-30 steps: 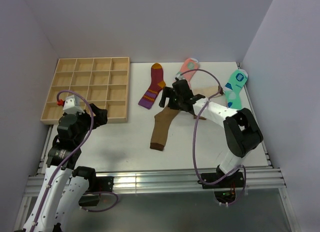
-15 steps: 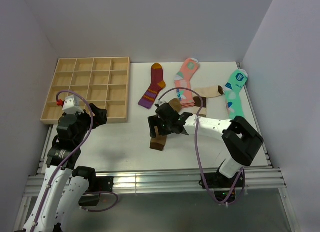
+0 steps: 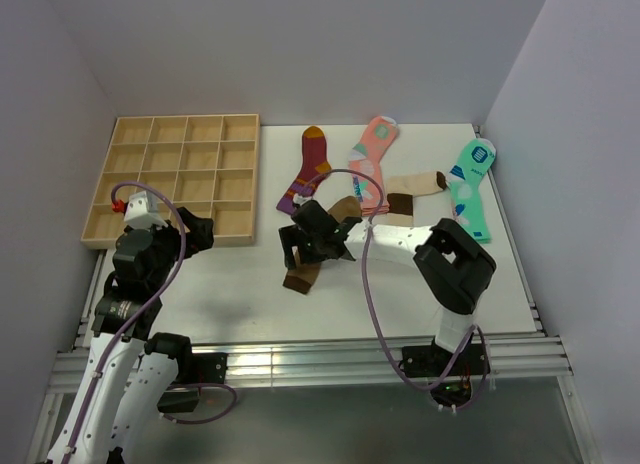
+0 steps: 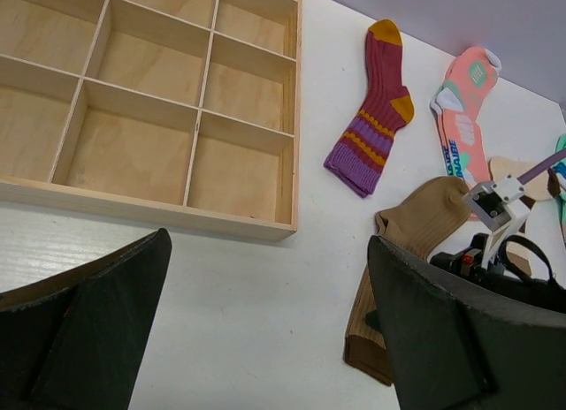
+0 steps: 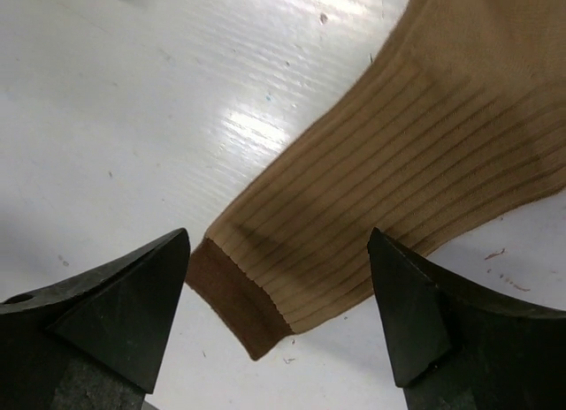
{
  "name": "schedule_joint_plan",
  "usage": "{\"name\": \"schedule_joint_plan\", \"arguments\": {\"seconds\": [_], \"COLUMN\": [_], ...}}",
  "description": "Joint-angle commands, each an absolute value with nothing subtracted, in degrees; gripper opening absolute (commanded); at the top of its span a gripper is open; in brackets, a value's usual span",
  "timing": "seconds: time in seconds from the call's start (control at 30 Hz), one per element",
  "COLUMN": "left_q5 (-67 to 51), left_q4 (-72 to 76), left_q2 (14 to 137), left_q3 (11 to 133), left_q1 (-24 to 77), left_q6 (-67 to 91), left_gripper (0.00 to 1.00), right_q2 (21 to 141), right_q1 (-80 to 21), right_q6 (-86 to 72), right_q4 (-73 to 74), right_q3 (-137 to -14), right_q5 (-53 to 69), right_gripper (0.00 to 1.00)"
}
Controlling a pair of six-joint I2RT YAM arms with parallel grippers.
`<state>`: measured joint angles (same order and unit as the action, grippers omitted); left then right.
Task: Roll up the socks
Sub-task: Roll the sock at the center of the board.
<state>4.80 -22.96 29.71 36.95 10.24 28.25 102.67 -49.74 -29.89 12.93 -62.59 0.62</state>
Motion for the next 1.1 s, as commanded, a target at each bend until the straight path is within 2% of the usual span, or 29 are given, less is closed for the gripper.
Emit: {"name": "schedule_joint_plan", "arguments": {"seconds": [0.0,0.13,0.37,1.07], "left_q5": [4.8,5.0,4.6,4.3], "left_q4": [-21.1,-21.1,-20.9,-20.7], "left_q2": [29.1,29.1,29.4,29.2], "left_q3": [36.9,36.9,36.8,36.9], "left_q1": [9.9,9.9,9.7,9.6], "left_q6": [28.3,28.5,28.6,28.3], "left_gripper": [1.0,1.0,1.0,0.99], "right_q2": [100.2,95.8,89.2,97.0], "right_q1": [-51.7,-54.8,-60.2,-66.3], "right_q6": [-26.3,-19.0,-11.8,-3.4], "right_q4": [13.7,13.7,12.5,15.2], "right_q3": [-65.9,-63.0,-56.5,-59.1], "right_q5": [-3.7,-8.3,-11.2,-12.1], "right_gripper": [0.89,0.84,0.65,0.61]}}
